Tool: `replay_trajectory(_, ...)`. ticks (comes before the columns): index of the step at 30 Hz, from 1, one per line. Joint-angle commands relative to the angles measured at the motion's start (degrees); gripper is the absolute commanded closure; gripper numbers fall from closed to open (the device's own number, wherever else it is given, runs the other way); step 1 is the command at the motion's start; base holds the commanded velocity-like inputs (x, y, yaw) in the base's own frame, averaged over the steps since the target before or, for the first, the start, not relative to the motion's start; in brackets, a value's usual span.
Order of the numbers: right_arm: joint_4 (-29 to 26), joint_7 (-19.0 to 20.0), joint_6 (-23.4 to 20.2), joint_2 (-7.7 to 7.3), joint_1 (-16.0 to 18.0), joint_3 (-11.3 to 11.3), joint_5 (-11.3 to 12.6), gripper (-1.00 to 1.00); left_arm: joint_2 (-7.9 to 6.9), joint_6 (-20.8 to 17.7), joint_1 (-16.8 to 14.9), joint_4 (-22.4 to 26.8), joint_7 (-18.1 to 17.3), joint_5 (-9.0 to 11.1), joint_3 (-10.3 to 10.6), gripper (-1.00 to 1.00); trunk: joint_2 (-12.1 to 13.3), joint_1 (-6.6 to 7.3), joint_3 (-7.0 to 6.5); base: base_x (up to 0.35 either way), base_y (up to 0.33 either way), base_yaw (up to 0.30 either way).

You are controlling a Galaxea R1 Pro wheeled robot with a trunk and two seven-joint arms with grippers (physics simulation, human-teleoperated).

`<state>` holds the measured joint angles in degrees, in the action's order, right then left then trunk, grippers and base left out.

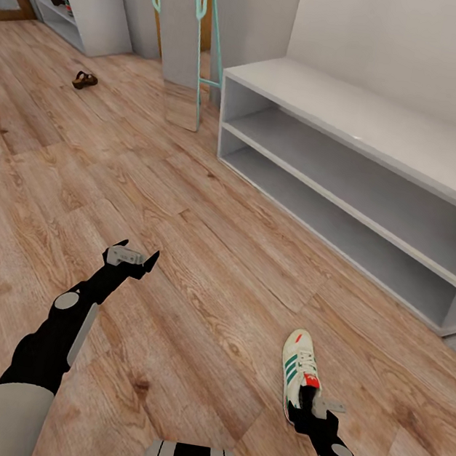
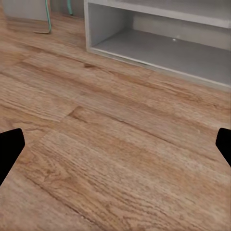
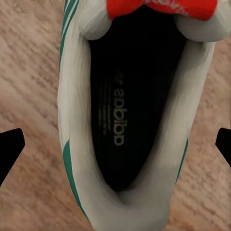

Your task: Pick up the two gym shoes and the two sandals from the corridor floor and place them onto the hallstand (shoe rack) in the corridor, making sure they are on the rack and not on the floor. Arrange them so the two gym shoes are next to each other and the two sandals are next to each other.

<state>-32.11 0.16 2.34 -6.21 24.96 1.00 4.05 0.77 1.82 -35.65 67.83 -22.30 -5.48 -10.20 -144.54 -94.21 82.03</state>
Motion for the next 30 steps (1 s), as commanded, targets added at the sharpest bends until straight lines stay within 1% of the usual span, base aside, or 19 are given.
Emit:
replay_trajectory(1,0.07,0.02,0.21,-0.03,0.03,0.09,0.43,-1.00,0.09,0.19,-0.03,0.04,-0.42,-0.55,-0.21,-1.00,-0.03,-0.02,0.25,0.000,0.000,0.000)
replay_trajectory(7,0.05,0.02,0.18,-0.03,0.01,0.06,0.43,-1.00,0.12,0.20,-0.03,0.03,-0.47,-0.50,-0.17,-1.00,-0.11,-0.17,1.58,0.000,0.000,0.000)
replay_trajectory(13,0.03,0.02,0.18,-0.03,0.00,0.05,0.43,-1.00,0.12,0.20,-0.03,0.03,-0.47,-0.51,-0.20,-1.00,-0.11,-0.17,1.71,0.000,0.000,0.000)
replay_trajectory(21,0.03,0.02,0.20,-0.03,0.00,0.05,0.43,-1.00,0.11,0.21,-0.03,0.01,-0.46,-0.51,-0.25,-1.00,-0.11,-0.17,2.26,0.000,0.000,0.000)
replay_trajectory(30,0.03,0.02,0.21,-0.03,0.00,0.05,0.49,-1.00,0.11,0.21,-0.03,-0.06,-0.46,-0.50,-0.25,-1.00,-0.23,-0.40,4.48,0.000,0.000,0.000)
